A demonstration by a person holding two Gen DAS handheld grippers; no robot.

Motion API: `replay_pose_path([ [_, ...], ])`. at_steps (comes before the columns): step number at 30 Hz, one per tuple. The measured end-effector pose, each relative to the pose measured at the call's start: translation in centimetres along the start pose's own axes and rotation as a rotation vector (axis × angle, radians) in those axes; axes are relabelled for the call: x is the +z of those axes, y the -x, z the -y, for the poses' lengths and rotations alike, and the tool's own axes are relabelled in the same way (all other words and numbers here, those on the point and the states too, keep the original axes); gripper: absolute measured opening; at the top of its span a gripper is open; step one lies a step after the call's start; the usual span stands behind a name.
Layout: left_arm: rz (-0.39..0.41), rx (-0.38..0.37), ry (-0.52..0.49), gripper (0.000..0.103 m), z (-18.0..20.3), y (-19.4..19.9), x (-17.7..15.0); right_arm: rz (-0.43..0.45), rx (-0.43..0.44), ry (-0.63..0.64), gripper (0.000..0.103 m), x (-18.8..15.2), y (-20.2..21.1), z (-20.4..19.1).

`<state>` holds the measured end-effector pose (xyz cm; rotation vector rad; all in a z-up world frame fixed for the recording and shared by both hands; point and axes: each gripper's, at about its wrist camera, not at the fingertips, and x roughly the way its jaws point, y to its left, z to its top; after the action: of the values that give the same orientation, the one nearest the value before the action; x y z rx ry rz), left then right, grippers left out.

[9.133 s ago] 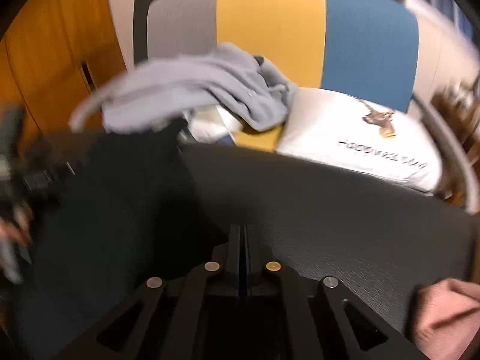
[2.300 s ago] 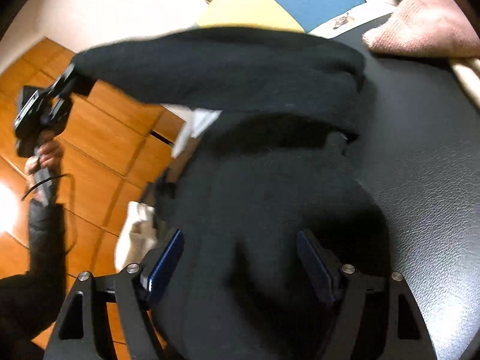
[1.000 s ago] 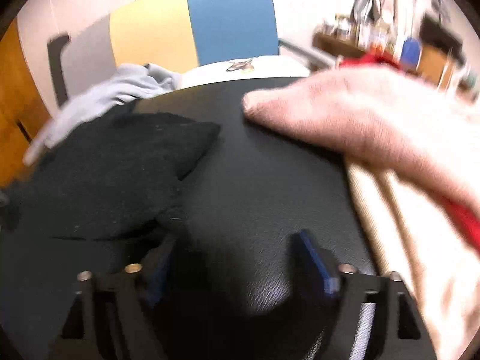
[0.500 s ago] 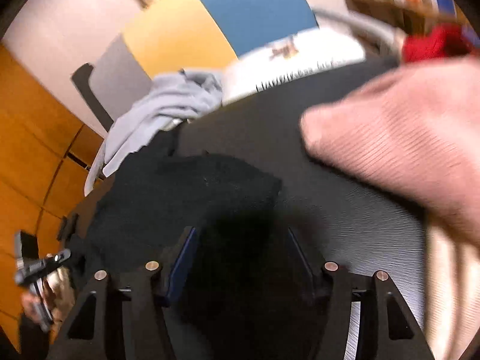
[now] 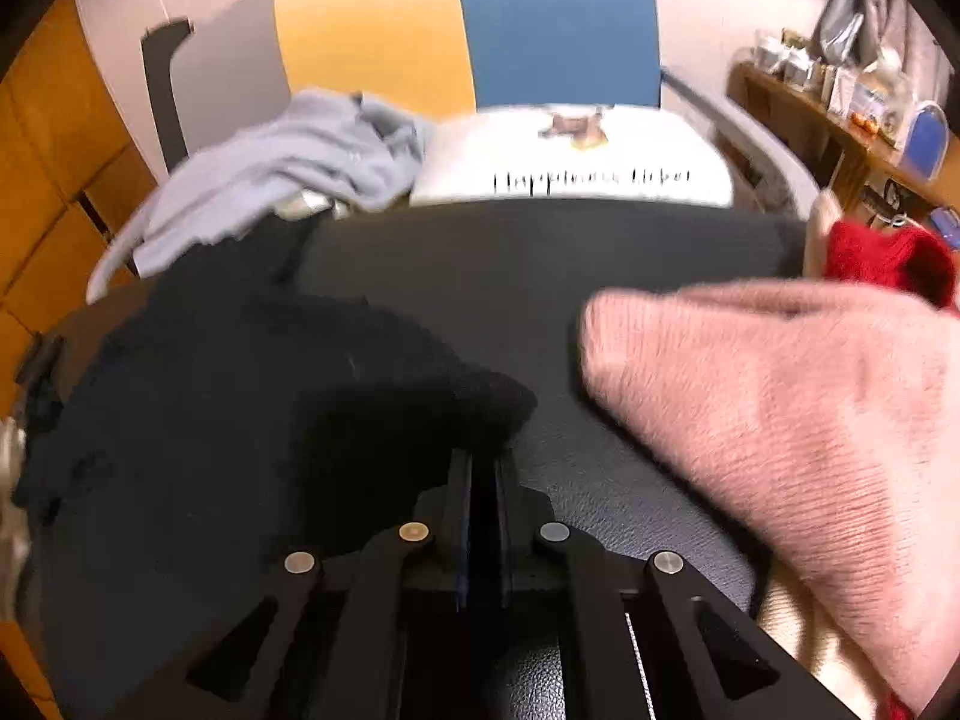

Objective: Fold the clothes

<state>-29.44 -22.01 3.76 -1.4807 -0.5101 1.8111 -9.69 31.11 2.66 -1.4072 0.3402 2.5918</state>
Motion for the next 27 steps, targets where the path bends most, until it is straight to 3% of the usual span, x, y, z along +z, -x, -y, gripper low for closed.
replay_pose_path([
  [2, -0.006, 0.066, 0.080, 0.010, -2.3, -1.2, -0.5, 0.005, -0.006, -0.023, 0.015, -0.4, -0.2, 0.0],
  [4, 0.057, 0.006, 0.123, 0.021, -3.3, -0.5, -1.9, 0.048, -0.025, -0.035, 0.020, -0.9, 1.4, 0.5],
  [6, 0.124, 0.021, 0.059, 0.029, -2.5, 0.9, -3.4, 0.110, -0.020, -0.028, 0.030, -1.3, 3.9, 0.4],
  [8, 0.167, 0.075, -0.071, 0.046, -0.5, 2.2, -5.4, 0.170, 0.009, -0.014, 0.042, -1.7, 6.3, -0.1],
  [10, 0.151, 0.093, -0.106, 0.054, 0.4, 2.3, -6.5, 0.198, 0.093, 0.008, 0.049, -2.6, 7.8, -1.3],
  [12, 0.127, 0.100, -0.108, 0.055, 0.6, 1.9, -7.3, 0.207, 0.158, 0.042, 0.051, -3.7, 8.5, -3.2],
  [16, 0.135, 0.125, -0.123, 0.055, 0.6, 1.0, -7.1, 0.186, 0.158, 0.189, 0.051, -6.4, 7.8, -7.8],
  [21, 0.030, 0.126, -0.081, 0.053, 0.0, -1.4, -5.8, 0.151, 0.116, 0.395, 0.051, -9.9, 6.4, -13.6],
  [24, -0.010, 0.144, -0.072, 0.026, -0.1, -2.2, -5.6, 0.130, 0.050, 0.509, 0.054, -9.5, 4.4, -15.3],
  [25, -0.023, 0.151, -0.069, 0.011, -0.1, -2.5, -5.6, 0.117, 0.027, 0.539, 0.055, -9.3, 3.6, -15.7],
  [27, -0.027, 0.155, -0.073, 0.010, 0.1, -2.5, -5.5, 0.085, -0.011, 0.551, 0.055, -8.7, 2.1, -15.6],
])
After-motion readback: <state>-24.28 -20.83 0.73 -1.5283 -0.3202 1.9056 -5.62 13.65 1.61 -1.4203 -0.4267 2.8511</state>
